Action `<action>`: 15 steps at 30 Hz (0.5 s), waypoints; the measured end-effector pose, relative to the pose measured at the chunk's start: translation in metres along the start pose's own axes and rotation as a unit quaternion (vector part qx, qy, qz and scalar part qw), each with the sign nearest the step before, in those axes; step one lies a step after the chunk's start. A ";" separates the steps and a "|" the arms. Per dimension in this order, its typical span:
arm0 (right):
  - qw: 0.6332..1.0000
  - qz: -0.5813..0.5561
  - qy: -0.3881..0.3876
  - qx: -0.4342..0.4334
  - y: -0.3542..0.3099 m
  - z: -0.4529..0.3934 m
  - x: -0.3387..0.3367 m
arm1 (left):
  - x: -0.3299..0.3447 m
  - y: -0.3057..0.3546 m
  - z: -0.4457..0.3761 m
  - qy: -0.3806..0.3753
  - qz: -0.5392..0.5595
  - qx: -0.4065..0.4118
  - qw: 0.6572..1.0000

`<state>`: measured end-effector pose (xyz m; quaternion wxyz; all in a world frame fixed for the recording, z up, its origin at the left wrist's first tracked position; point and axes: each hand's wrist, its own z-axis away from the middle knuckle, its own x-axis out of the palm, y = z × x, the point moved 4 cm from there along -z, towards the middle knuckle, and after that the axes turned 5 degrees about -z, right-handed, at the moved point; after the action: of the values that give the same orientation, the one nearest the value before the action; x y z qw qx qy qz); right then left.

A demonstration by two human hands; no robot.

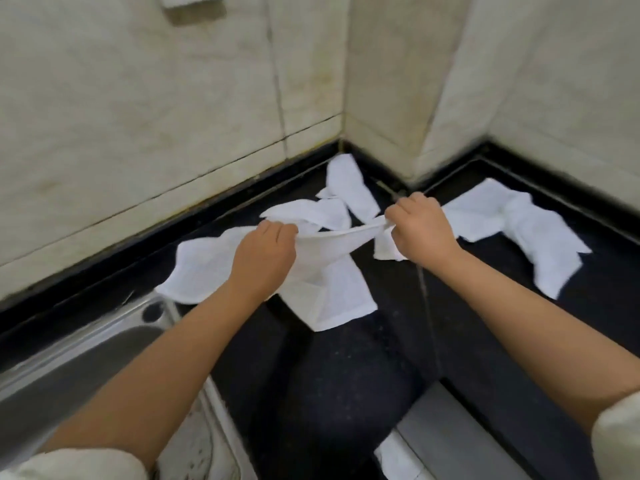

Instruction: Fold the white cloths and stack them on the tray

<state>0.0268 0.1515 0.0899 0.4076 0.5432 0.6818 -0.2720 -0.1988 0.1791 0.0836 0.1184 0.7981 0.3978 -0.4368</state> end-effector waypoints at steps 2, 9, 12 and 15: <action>0.997 0.032 0.040 0.063 0.027 0.019 -0.037 | -0.006 0.027 -0.035 0.025 0.008 0.042 0.999; 0.936 0.202 0.150 0.248 0.104 0.144 -0.175 | -0.033 0.177 -0.125 0.116 0.176 0.140 0.967; 0.911 0.241 0.169 0.288 0.117 0.215 -0.220 | -0.036 0.248 -0.130 0.100 0.272 0.210 0.934; 0.912 0.240 0.135 0.303 0.110 0.294 -0.234 | -0.017 0.309 -0.112 0.021 0.313 0.273 0.909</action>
<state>0.2270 -0.1806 0.1443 0.1802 0.8195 0.4644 -0.2834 0.0916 0.0273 0.1144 0.0181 0.8919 -0.0054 -0.4519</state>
